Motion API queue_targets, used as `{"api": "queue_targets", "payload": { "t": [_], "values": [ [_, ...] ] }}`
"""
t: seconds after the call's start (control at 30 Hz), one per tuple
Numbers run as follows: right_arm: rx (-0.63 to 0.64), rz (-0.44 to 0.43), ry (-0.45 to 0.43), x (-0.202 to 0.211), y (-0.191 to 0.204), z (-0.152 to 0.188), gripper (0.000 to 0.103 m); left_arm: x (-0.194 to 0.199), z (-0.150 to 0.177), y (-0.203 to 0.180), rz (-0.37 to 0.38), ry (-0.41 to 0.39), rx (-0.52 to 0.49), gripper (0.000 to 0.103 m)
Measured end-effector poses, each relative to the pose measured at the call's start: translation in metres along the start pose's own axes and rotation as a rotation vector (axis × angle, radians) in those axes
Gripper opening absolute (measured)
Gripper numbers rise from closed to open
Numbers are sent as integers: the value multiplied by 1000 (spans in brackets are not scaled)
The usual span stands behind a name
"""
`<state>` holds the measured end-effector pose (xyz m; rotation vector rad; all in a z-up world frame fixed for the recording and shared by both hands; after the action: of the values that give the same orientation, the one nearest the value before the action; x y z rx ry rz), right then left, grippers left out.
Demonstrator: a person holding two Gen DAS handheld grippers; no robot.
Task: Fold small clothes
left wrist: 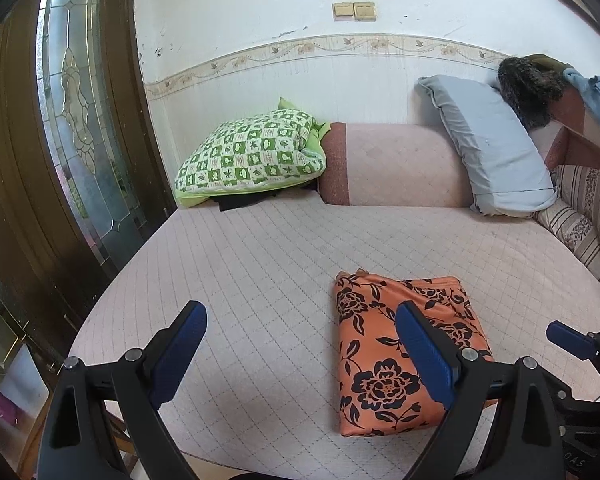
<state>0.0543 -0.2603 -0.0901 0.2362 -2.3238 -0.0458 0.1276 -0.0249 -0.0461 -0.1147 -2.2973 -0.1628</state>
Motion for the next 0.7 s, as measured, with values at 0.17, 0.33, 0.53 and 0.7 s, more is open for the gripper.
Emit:
{"api": "queue_targets", "payload": {
  "t": [0.17,0.33,0.53,0.7],
  "values": [
    [15,1,-2,0,5,-1,64,7,0,-1,-7,-31,-9,95],
    [18,2,2,-2,7,-2,64,12,-1,1,2,-48,-1,95],
    [23,1,6,-5,9,-2,64,13,-2,1,16,-55,2,96],
    [25,-2,13,-9,10,-2,64,11,-2,-1,39,-54,-6,96]
  ]
}}
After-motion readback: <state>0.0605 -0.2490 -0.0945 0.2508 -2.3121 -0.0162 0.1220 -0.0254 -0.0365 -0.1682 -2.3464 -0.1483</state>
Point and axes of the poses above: each gripper's, at about its wrist camera, not at the fingertips, and x roughly against the way its jaws point, y to its left, z to its underside, the point moved 2 cm from there along -x, roughly the way its jaws point, and after that the axes turned 10 degrees about y, right-handed, at the moved point
